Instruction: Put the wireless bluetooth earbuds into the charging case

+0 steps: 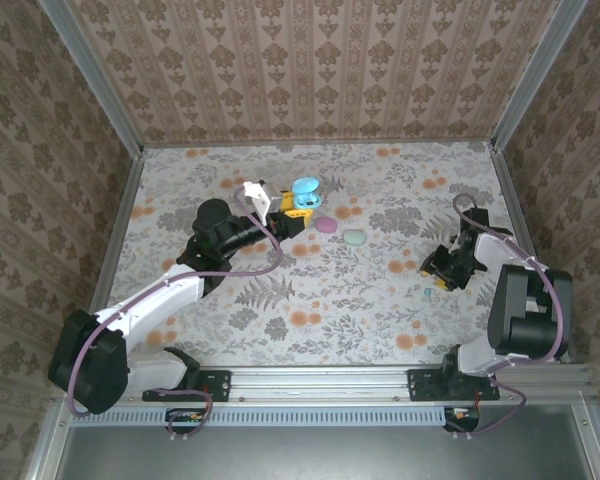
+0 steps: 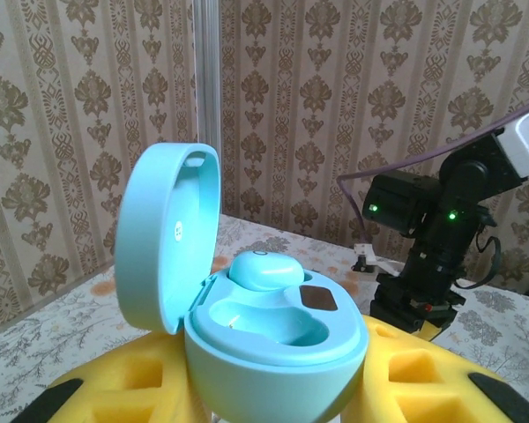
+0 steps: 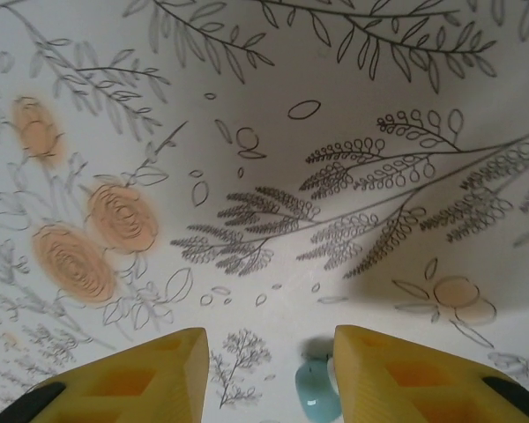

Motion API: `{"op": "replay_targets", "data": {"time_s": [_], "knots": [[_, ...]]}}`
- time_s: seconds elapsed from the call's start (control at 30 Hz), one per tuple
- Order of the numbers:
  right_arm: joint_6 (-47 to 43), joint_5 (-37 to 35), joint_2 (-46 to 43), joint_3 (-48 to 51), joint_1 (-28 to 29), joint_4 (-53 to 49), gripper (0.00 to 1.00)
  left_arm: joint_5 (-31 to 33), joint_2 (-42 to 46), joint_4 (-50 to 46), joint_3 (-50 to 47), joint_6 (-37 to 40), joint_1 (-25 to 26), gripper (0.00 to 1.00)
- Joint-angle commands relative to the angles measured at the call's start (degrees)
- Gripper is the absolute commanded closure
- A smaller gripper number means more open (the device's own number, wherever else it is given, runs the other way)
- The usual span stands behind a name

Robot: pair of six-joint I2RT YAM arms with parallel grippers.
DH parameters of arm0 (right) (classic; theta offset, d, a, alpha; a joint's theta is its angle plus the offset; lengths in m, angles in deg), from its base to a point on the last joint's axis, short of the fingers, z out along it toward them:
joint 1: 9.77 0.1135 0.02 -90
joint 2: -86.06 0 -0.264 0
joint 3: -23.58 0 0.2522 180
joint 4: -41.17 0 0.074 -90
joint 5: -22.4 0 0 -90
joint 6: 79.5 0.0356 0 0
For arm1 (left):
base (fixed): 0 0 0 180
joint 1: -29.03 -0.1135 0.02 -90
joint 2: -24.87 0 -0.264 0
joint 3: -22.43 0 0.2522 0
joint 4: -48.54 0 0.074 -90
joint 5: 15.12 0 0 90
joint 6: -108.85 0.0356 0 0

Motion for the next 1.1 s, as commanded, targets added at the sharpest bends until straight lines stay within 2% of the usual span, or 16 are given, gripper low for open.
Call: {"op": "replay_targets", "data": {"time_s": [0.0, 0.13, 0.73, 1.07], "knots": [[-1.9, -0.4, 1.8, -0.9, 0.5, -0.3, 0.55, 0.0, 1.0, 0.7, 1.1, 0.3, -0.3, 0.73], [-1.7, -0.5, 2.9, -0.5, 1.5, -1.5, 0.56, 0.1, 0.9, 0.5, 1.0, 0.5, -0.3, 0.73], [4.9, -1.9, -3.7, 4.0, 7.4, -7.0, 0.57, -0.7, 0.4, 0.6, 1.2, 0.7, -0.4, 0.73], [3.6, -5.0, -5.6, 2.5, 9.5, -9.8, 0.56, 0.0, 1.2, -0.1, 0.8, 0.9, -0.4, 0.73]]}}
